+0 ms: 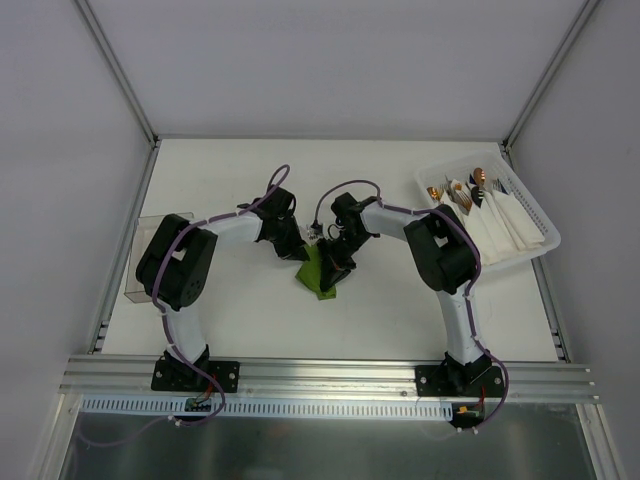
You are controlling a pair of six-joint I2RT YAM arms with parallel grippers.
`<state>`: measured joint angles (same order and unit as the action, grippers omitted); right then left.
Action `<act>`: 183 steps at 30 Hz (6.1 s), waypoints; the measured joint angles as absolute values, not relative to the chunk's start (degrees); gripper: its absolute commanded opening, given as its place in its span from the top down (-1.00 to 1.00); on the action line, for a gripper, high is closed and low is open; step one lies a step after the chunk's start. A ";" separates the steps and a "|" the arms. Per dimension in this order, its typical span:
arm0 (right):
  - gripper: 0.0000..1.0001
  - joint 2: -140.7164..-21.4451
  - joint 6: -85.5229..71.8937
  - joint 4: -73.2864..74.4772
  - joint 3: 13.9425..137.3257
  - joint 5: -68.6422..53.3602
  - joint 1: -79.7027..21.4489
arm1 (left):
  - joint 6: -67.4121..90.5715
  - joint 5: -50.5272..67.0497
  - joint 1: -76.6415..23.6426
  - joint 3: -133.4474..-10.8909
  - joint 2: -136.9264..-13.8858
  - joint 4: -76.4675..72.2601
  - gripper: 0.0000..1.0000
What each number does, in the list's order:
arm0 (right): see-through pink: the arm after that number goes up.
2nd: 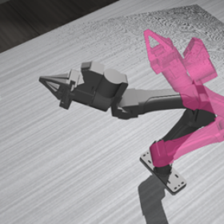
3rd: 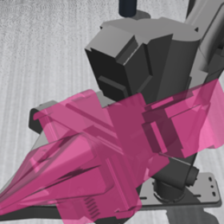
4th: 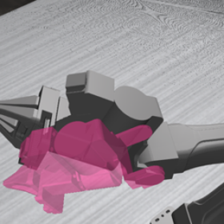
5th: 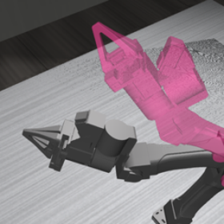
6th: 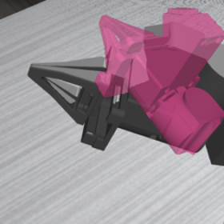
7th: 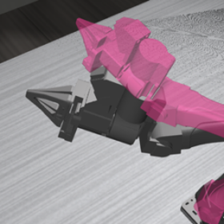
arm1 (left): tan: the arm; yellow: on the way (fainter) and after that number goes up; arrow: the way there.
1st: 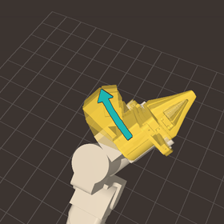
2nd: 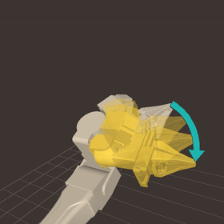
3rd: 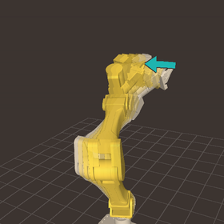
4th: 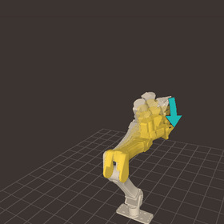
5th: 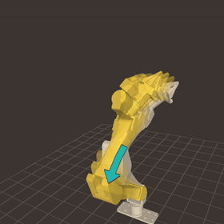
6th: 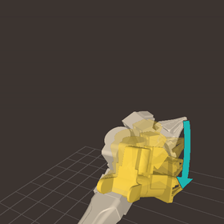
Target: Place the utensils on the paper napkin and roll it up
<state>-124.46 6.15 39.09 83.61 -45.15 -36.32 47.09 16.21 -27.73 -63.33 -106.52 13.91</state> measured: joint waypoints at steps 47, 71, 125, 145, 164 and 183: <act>-0.45 -124.60 6.33 29.58 86.76 -55.09 -25.39 | 30.20 26.20 -26.52 -59.24 -98.50 4.97 1.00; -0.64 -114.39 -6.79 -5.91 68.36 -74.06 -21.08 | 25.96 41.89 -25.39 -61.25 -88.40 2.63 1.00; 1.00 -92.97 -8.01 -16.16 65.45 -77.91 -26.02 | 51.75 65.65 -22.65 -56.27 -84.49 -28.45 1.00; 1.00 -93.06 -11.97 -2.72 71.46 -57.04 -25.96 | 23.05 33.41 -18.90 -68.49 -68.25 10.35 -0.08; 1.00 -92.82 -12.34 14.46 74.78 -38.13 -28.73 | 14.92 12.38 -38.33 -68.34 -76.99 22.28 -0.06; 1.00 -92.29 -20.86 5.93 73.06 -46.46 -28.01 | 15.53 12.51 -38.13 -68.34 -78.11 22.11 -0.04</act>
